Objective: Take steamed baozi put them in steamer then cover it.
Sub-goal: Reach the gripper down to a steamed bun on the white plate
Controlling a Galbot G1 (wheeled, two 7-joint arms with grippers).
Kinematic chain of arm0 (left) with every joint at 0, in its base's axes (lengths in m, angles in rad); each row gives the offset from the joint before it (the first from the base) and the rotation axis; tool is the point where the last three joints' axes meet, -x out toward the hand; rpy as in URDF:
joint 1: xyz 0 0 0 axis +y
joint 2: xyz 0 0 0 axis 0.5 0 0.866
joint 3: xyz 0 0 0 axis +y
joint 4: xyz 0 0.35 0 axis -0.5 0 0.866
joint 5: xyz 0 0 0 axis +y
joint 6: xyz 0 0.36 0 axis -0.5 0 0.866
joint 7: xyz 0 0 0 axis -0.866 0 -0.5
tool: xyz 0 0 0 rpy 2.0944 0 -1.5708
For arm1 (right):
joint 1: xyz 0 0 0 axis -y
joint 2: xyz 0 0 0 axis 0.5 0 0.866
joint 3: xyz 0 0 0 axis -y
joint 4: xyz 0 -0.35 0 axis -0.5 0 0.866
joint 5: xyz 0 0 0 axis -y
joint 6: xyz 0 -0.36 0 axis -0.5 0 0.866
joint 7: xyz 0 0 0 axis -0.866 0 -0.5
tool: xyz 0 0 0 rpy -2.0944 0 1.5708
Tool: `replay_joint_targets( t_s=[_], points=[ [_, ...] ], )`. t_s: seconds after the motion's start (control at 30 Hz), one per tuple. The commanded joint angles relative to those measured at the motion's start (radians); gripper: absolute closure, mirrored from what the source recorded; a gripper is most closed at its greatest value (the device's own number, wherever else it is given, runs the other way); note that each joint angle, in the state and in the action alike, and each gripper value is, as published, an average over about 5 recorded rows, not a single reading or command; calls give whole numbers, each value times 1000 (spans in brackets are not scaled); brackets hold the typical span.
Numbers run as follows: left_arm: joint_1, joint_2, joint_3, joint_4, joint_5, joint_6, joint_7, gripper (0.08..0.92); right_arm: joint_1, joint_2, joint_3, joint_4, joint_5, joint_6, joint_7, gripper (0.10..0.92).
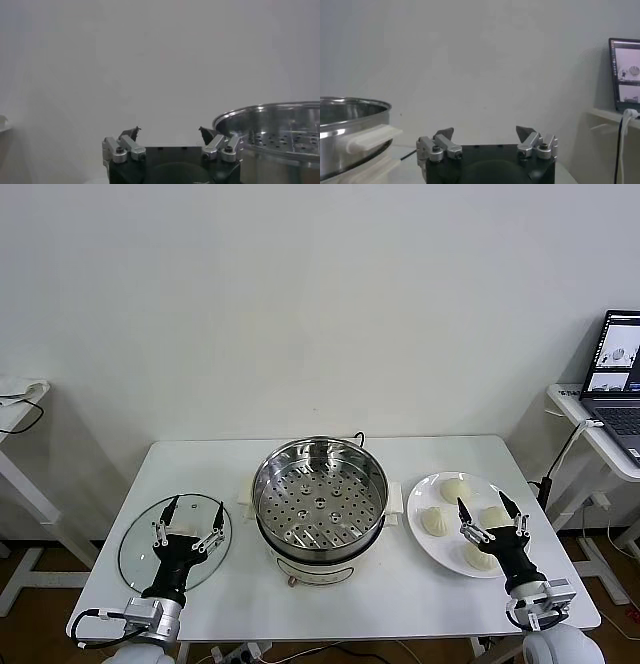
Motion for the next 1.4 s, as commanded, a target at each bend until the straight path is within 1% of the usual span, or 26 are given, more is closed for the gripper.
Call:
replay_joint_targets(
  t_s=[0.03,0.13,0.23,0.4,0.47,0.6,0.77,0.93,1.07,1.2,1.27,1.4],
  points=[
    [0,3,1,1,4,1,1,177,30,-24,1,-21,-19,-22,1,203],
    [3,6,1,0,6,-2,3,177,67,-64,3,-42,-77,-47,2,203],
    [8,11,-1,-2,6,-7,5,177,118,-134,-6,-65,-180,-91,-1,203],
    [14,22,-2,-12,4,-12,6,177,244,-324,-75,-155,-389,-126,-28,203],
    [15,23,-2,-17,4,-13,6,177,302,-410,-131,-187,-434,-144,-59,203],
    [15,23,-1,-23,4,-16,6,177,450,-562,-300,-253,-497,-167,-167,203],
    [17,22,-2,-29,4,-21,6,177,722,-676,-581,-369,-530,-170,-389,203],
    [19,17,1,-35,4,-24,6,177,1050,-685,-916,-526,-535,-173,-576,203],
    [16,16,1,-38,4,-23,6,177,1263,-638,-1107,-640,-536,-170,-735,203],
    [12,14,2,-42,4,-19,5,177,1399,-571,-1225,-738,-560,-175,-894,203],
    [12,13,3,-45,4,-18,5,177,1442,-537,-1260,-782,-576,-176,-938,203],
    [12,11,2,-48,4,-17,5,177,1502,-459,-1310,-874,-593,-167,-976,203]
  ],
)
